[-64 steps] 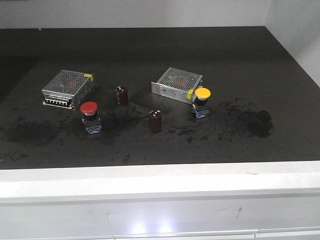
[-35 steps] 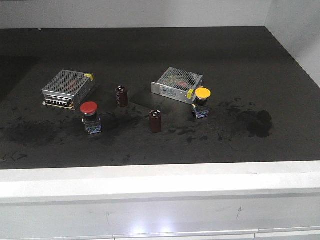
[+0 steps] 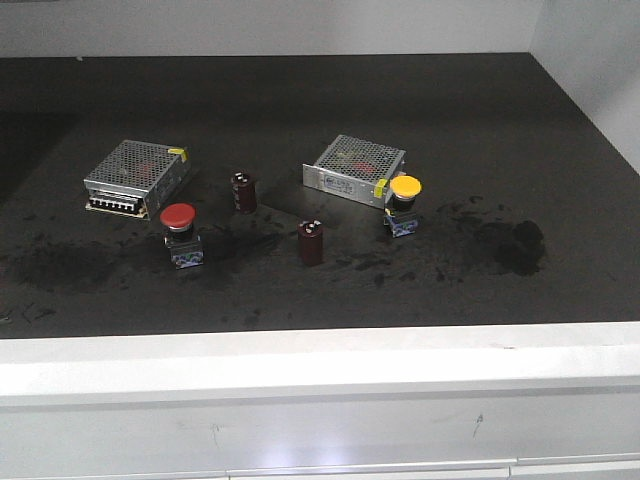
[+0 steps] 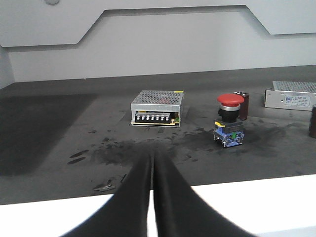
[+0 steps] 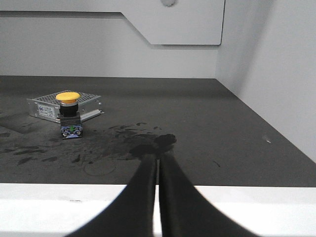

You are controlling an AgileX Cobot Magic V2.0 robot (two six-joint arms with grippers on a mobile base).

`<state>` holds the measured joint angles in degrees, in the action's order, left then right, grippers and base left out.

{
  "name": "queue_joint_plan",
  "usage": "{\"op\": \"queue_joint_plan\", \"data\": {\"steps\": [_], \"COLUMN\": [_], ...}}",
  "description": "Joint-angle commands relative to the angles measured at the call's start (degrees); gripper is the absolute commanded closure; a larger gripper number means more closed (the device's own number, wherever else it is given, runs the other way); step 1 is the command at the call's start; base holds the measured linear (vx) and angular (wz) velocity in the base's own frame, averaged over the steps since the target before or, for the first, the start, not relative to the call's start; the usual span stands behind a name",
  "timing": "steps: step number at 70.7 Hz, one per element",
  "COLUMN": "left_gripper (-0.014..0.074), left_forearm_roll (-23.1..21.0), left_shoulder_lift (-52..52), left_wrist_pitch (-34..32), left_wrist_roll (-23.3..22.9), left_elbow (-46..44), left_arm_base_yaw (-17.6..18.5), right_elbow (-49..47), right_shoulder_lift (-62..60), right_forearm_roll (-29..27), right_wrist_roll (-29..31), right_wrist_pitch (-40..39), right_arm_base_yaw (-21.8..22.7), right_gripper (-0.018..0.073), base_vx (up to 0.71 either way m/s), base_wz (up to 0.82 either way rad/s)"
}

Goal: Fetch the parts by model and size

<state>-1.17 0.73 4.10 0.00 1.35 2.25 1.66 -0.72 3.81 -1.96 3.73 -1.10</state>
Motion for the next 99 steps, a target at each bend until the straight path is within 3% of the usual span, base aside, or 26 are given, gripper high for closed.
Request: {"op": "queue_joint_plan", "data": {"steps": [1,9,17,30,37,56,73,99], "left_gripper": [0.0603,0.0603,0.0603,0.0603,0.0603,0.0603,0.0603,0.0598], "left_forearm_roll": [-0.22,-1.02,-5.42,-2.99,-0.29,-0.11,-1.14,-2.34], "left_shoulder_lift": [0.7,0.71,0.71,-3.47,-10.24,-30.1,-40.39,-41.44], "left_wrist_pitch": [-4.1,-5.0,-8.26,-13.37,-11.78,-1.13,1.84,2.37], "left_wrist_roll": [-0.5,-1.18,-4.74,-0.96,0.9,4.04,3.46,3.46], "left_elbow": [-0.73,-0.73,-2.6,-10.2,-17.15,-31.46,-33.28,-33.1], "left_arm_base_yaw": [-0.03,-0.03,-0.03,-0.03,-0.03,1.72,1.75,1.75], "right_elbow": [0.31,0.23,-3.18,-14.37,-20.34,-36.17,-40.47,-40.76], "right_shoulder_lift": [-0.46,-0.46,-0.46,5.86,14.14,38.38,49.4,53.21], "right_forearm_roll": [0.31,0.51,0.88,3.09,3.09,3.09,3.37,3.1], "right_wrist_roll": [0.29,0.29,0.44,0.7,0.3,0.3,0.14,0.1], "right_wrist_pitch": [-4.05,-5.52,-8.67,-7.6,-5.38,0.79,1.43,2.15], "right_arm_base_yaw": [0.17,0.17,0.12,0.12,0.12,0.12,0.12,0.12], "right_gripper": [0.0569,0.0569,0.0569,0.0569,0.0569,0.0569,0.0569,0.0556], "base_vx": [0.0,0.0,0.0,0.0,0.0,0.0,0.0,0.0], "base_wz": [0.0,0.0,0.0,0.0,0.0,0.0,0.0,0.0]}}
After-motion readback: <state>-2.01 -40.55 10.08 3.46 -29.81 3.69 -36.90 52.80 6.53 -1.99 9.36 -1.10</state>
